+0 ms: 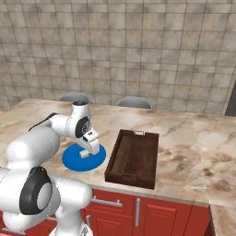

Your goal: Move the dessert items from the plates to the tray.

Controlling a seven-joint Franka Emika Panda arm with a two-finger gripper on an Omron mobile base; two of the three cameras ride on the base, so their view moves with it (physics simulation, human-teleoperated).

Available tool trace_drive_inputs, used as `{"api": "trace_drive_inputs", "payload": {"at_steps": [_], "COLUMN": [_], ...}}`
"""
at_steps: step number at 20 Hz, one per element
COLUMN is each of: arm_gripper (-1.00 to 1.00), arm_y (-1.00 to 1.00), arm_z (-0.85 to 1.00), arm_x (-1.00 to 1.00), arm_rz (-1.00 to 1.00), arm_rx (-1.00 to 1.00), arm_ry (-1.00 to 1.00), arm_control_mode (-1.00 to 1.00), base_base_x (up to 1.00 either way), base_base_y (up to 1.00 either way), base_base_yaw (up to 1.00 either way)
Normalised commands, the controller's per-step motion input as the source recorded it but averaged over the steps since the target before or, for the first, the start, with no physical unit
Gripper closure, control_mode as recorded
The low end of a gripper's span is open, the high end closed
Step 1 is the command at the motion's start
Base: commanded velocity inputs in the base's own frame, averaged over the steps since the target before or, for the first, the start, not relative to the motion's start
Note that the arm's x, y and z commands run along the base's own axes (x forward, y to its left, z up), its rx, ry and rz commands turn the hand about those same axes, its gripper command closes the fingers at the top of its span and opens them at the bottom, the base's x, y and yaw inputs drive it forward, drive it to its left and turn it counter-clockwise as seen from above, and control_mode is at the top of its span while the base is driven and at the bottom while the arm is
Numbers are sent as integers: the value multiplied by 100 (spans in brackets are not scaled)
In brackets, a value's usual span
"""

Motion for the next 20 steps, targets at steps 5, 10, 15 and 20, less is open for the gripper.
{"api": "trace_drive_inputs", "payload": {"at_steps": [5, 10, 15, 20], "arm_gripper": [-100, -100, -100, -100], "arm_y": [10, 6, 2, 2], "arm_z": [-2, -8, -19, -27], "arm_x": [8, 21, 21, 8], "arm_rz": [0, 0, 0, 0], "arm_rx": [0, 0, 0, 0], "arm_ry": [3, 2, 1, 1], "arm_control_mode": [-100, -100, -100, -100], "base_base_x": [0, 0, 0, 0], "base_base_y": [0, 0, 0, 0], "base_base_yaw": [0, 0, 0, 0]}}
